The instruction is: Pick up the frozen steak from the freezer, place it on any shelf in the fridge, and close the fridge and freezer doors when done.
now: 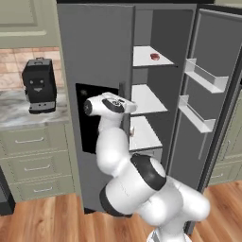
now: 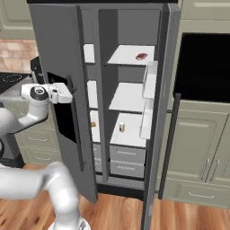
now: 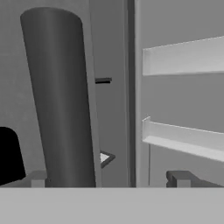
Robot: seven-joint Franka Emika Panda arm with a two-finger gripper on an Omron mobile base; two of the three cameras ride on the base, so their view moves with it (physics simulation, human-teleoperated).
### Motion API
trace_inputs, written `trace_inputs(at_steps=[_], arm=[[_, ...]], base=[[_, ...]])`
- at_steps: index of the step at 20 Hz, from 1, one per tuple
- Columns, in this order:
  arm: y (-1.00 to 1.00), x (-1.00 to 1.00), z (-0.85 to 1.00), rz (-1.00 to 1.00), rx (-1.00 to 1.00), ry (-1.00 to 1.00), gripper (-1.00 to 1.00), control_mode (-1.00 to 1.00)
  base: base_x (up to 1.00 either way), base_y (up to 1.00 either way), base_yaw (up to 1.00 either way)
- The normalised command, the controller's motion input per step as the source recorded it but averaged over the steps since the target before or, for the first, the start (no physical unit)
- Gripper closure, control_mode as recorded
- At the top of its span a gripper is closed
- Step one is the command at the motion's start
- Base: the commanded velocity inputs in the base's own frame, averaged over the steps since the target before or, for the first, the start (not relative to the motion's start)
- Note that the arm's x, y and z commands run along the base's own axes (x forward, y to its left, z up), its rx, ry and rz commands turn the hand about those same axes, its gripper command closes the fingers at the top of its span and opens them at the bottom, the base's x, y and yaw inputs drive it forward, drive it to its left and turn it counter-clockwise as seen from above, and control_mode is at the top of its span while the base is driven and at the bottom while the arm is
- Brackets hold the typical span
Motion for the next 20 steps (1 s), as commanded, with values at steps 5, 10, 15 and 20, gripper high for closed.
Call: trace_inputs(at_steps=[5, 10, 15, 20], arm=[[-0.61, 0.68, 0.00, 0.03, 0.00, 0.00, -1.00, -1.00], [-0.27, 0.50, 0.00, 0.09, 0.00, 0.00, -1.00, -1.00], [-0.06, 0.39, 0.00, 0.03, 0.00, 0.01, -1.00, -1.00], [0.00, 0.46, 0.00, 0.00, 0.00, 0.00, -1.00, -1.00]], base=[[0.00, 0.00, 0.00], [0.00, 0.00, 0.00], [0.00, 0.00, 0.00], [0.00, 0.00, 0.00]])
